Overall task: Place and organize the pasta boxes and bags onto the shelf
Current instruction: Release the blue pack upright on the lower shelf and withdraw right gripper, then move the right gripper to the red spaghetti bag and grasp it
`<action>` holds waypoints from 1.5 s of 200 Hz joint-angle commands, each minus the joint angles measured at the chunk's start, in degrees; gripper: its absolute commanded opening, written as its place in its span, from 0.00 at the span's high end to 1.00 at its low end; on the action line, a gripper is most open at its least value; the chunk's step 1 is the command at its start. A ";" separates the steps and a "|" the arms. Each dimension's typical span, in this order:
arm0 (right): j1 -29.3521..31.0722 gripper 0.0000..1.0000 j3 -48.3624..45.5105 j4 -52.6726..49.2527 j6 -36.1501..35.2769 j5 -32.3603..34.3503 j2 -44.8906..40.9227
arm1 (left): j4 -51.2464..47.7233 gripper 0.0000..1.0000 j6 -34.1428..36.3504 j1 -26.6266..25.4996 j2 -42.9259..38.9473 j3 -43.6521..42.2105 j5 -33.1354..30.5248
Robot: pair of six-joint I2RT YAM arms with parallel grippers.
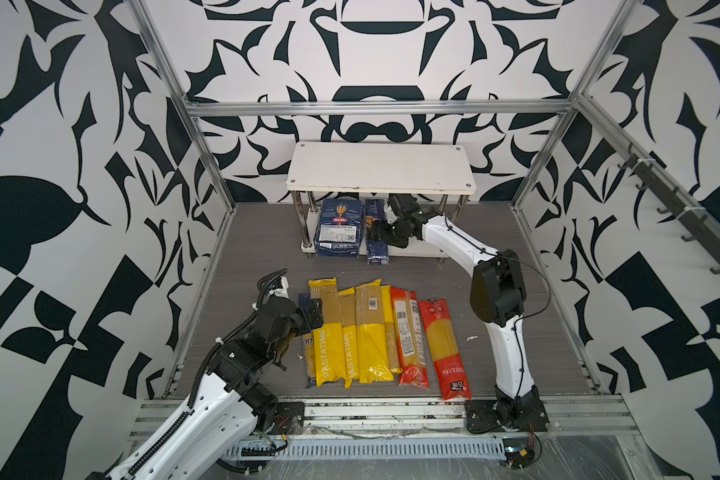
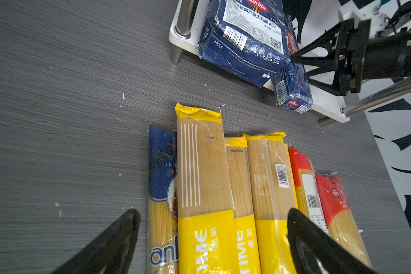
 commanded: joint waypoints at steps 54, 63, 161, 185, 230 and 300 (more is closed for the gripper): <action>2.01 0.19 -15.75 3.14 -4.36 -0.34 -16.64 | -4.46 0.01 -0.38 0.13 -0.05 1.69 -1.74; 2.37 0.19 -18.23 2.89 -4.91 0.29 -18.32 | -4.39 0.01 -0.38 0.15 0.09 1.72 -1.63; 4.83 0.17 -46.04 2.87 -5.67 6.04 -40.02 | 1.46 0.01 -0.73 0.14 7.78 2.30 1.69; 4.84 0.16 -50.43 -0.13 -5.81 9.95 -44.90 | 3.62 0.01 -0.47 0.13 10.53 3.06 2.50; 4.85 0.16 -57.04 -6.20 -4.80 18.14 -48.95 | 8.86 0.01 -0.49 0.13 15.55 3.95 5.21; 5.38 0.16 -64.50 -13.29 2.32 19.73 -56.21 | 12.27 0.01 -0.38 0.13 21.09 5.46 8.11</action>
